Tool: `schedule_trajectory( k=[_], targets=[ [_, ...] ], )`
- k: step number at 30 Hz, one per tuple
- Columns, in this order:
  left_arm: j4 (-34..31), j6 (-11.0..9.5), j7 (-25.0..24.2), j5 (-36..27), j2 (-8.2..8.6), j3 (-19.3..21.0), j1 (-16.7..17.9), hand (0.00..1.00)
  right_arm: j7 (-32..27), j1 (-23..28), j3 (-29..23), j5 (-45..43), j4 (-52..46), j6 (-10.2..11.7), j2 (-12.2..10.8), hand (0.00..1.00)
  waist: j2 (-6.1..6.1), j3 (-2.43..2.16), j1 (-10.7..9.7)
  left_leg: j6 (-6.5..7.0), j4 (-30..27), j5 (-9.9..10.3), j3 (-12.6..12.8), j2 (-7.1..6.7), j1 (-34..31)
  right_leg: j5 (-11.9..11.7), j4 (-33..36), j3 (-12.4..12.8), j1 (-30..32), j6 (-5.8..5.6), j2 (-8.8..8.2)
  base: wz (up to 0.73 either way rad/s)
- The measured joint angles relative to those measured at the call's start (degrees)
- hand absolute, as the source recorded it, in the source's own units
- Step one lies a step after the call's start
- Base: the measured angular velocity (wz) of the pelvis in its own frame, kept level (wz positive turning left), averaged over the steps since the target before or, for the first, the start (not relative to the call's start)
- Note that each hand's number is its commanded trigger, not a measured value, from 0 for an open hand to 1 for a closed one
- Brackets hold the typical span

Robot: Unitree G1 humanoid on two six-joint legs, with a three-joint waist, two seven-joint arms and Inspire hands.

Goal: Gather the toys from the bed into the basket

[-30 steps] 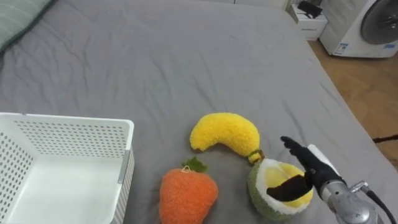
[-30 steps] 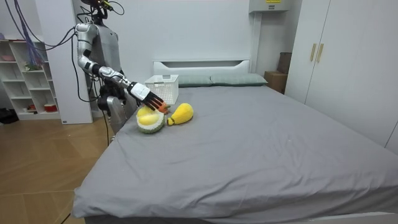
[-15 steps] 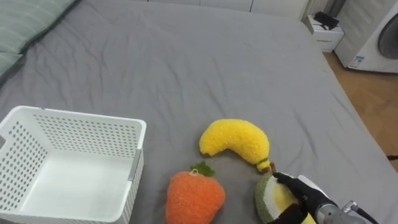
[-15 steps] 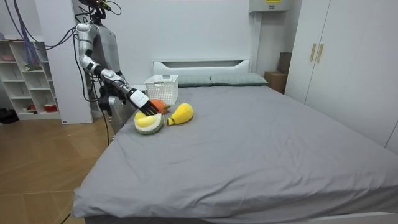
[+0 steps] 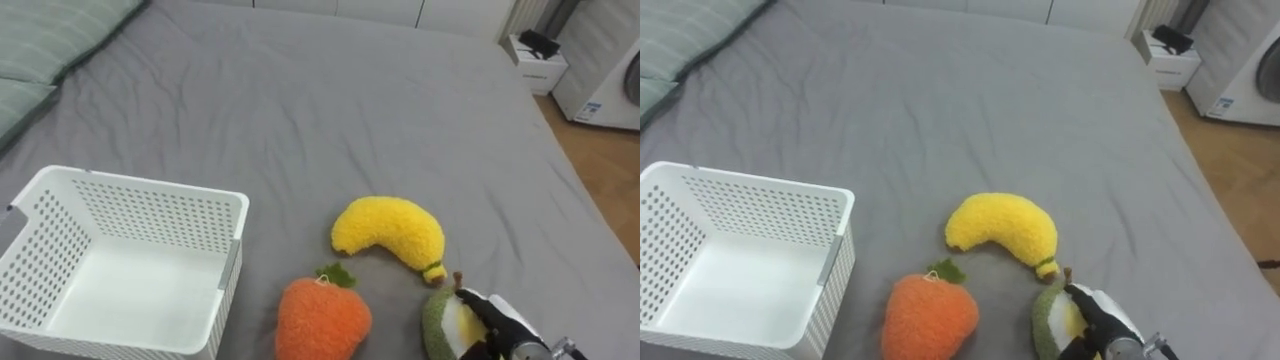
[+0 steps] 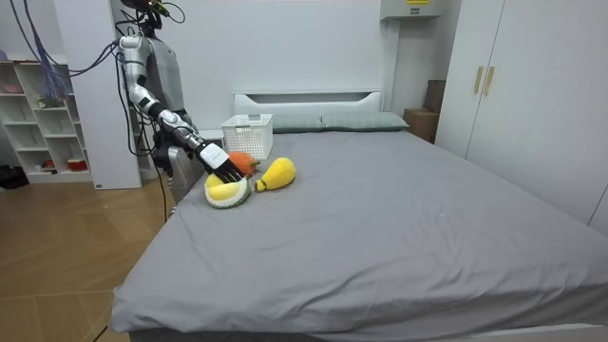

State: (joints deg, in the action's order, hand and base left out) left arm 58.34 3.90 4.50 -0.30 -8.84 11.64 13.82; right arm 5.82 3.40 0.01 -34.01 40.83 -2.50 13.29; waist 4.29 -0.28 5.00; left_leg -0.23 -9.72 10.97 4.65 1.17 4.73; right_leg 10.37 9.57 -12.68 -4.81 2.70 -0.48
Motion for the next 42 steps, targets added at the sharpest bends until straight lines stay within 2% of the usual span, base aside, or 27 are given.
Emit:
schedule_trajectory(
  k=[1, 2, 3, 8, 13, 16, 25, 28, 32, 35, 40, 42],
  targets=[
    [0.0, 0.0, 0.0, 0.0, 0.00, 0.0, 0.0, 0.00, -1.9, -0.2, 0.0, -0.6, 0.8, 0.0, 0.0, 0.76, -0.08, 0.01, 0.1, 0.00, 0.1, 0.0, 0.0, -0.07, 0.0, 0.0, 0.0, 0.0, 0.0, -0.02, -0.01, 0.00],
    [0.0, 0.0, 0.1, 0.0, 0.00, -0.1, 0.0, 0.00, -3.6, -0.4, 0.0, -1.4, 1.6, 0.1, 0.0, 0.80, -0.18, 0.02, 0.2, 0.01, 0.1, 0.0, -0.1, -0.14, 0.0, 0.0, 0.0, 0.0, -0.1, -0.05, -0.02, 0.00],
    [0.0, 0.0, 0.1, 0.0, 0.00, -0.1, 0.0, 0.00, -4.4, -0.5, 0.0, -1.7, 1.8, 0.1, 0.0, 1.00, -0.22, 0.02, 0.2, 0.02, 0.1, 0.0, -0.1, -0.16, 0.0, 0.0, 0.0, 0.0, -0.1, -0.06, -0.03, 0.00],
    [0.0, 0.0, 0.9, 0.0, 0.07, -0.7, 0.1, 0.00, -11.4, -1.2, -0.1, -2.6, 4.1, 0.5, 0.0, 1.00, -0.60, 0.06, 0.1, 0.03, 0.0, 0.0, -0.2, -0.16, -0.1, 0.0, 0.0, 0.0, -0.2, -0.06, -0.03, 0.00],
    [0.0, 0.1, 1.6, 0.0, 0.01, -1.1, 0.2, 0.00, -14.5, -1.3, -0.1, -2.8, 4.8, -0.1, 0.1, 1.00, -0.97, 0.26, 0.1, 0.04, 0.1, 0.0, -0.2, -0.15, -0.1, 0.1, 0.0, 0.0, -0.1, -0.10, -0.03, 0.00],
    [0.0, 0.9, 1.6, 0.0, 0.01, -1.3, 0.2, 0.00, -15.1, -1.3, -0.2, -3.7, 5.3, -0.2, 0.3, 1.00, -1.18, 0.28, -0.1, 0.04, 0.1, 0.0, -0.2, -0.20, -0.1, 0.1, 0.1, -0.1, -0.1, -0.10, -0.02, 0.00],
    [-1.2, 1.0, 1.6, 0.1, 0.01, -1.3, 0.5, 0.00, -15.1, -0.5, -0.5, -4.9, 1.0, -0.7, 0.5, 1.00, -1.28, 0.30, -0.2, 0.07, 0.2, -0.1, -0.1, -0.37, -0.2, 0.1, 0.2, -0.1, -0.1, -0.13, -0.07, 0.00],
    [-1.2, 1.0, 1.6, 0.1, 0.00, -0.9, 0.4, 0.00, -15.2, -0.5, -2.1, -5.1, 0.1, -0.7, 0.6, 1.00, -1.43, 0.29, -0.4, 0.12, 0.2, -0.1, -0.1, -0.38, -0.2, 0.1, 0.3, 0.0, 0.0, -0.14, -0.09, 0.00],
    [-1.2, 1.0, 1.4, 0.6, -0.01, -0.5, 0.7, 0.00, -15.1, -0.3, -3.7, -5.1, -7.1, -1.0, 1.0, 1.00, -1.20, 0.47, -1.8, 0.17, 0.2, -0.2, -0.1, -0.43, -0.1, 0.1, 0.3, 0.1, 0.3, -0.16, -0.14, -0.01],
    [-1.1, 1.0, 1.3, 1.1, -0.11, 0.8, 0.8, 0.00, -14.9, 0.6, -4.2, -5.0, -21.8, -1.1, 2.2, 1.00, -0.49, 0.66, -2.9, 0.21, 0.2, -0.2, 0.2, -0.40, -0.5, 0.1, 0.3, 0.3, 1.1, -0.17, -0.15, -0.04],
    [-1.0, 0.8, 1.2, 1.1, -0.32, 0.4, 0.5, 0.00, -14.1, 0.1, -4.2, -2.9, -34.5, -1.2, 2.7, 1.00, 0.86, 0.35, -2.9, 0.24, 0.2, -0.3, 0.4, -0.48, -0.8, 0.1, 0.5, 0.7, 1.6, -0.26, -0.12, 0.00],
    [-0.9, 0.8, 1.2, 1.0, -0.30, -0.2, 0.5, 0.00, -12.8, -0.2, -4.1, -0.3, -38.6, -1.1, 2.7, 1.00, 0.77, 0.44, -2.9, 0.27, 0.2, -0.3, 0.5, -0.50, -0.9, -0.1, 0.7, 1.0, 1.4, -0.36, -0.06, 0.00]
  ],
)
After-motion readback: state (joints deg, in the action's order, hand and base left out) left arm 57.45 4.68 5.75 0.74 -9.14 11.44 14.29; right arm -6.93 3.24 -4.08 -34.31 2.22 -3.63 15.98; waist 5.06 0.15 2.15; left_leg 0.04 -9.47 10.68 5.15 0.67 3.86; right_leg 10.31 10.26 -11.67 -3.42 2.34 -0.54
